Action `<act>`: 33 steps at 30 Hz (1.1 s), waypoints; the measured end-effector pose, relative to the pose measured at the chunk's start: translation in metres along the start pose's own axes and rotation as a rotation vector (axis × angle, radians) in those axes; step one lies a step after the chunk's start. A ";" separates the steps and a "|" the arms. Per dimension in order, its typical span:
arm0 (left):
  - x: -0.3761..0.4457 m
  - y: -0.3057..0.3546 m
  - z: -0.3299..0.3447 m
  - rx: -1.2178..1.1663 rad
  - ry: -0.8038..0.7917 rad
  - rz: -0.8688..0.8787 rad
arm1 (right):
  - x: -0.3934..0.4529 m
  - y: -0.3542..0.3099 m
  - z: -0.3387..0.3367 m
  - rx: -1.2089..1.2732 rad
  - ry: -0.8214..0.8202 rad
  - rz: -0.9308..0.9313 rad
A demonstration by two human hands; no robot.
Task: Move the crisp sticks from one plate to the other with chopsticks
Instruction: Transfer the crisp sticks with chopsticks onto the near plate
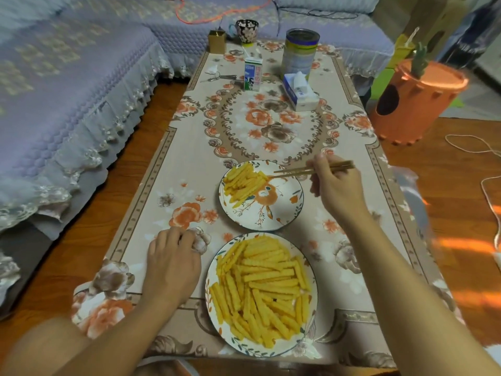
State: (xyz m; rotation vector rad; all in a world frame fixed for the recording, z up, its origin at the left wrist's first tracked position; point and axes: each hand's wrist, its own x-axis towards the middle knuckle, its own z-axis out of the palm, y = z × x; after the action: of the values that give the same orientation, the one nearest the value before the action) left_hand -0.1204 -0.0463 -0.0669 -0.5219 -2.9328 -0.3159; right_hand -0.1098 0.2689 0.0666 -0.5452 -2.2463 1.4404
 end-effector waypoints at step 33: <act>-0.005 0.002 0.003 -0.018 0.027 -0.016 | -0.145 -0.034 -0.082 -0.059 0.079 0.360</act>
State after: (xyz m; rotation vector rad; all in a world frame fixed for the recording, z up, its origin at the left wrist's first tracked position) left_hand -0.1154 -0.0456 -0.0705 -0.4932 -2.9115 -0.3491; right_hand 0.0523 0.2405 0.1092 -1.0505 -2.2130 1.4878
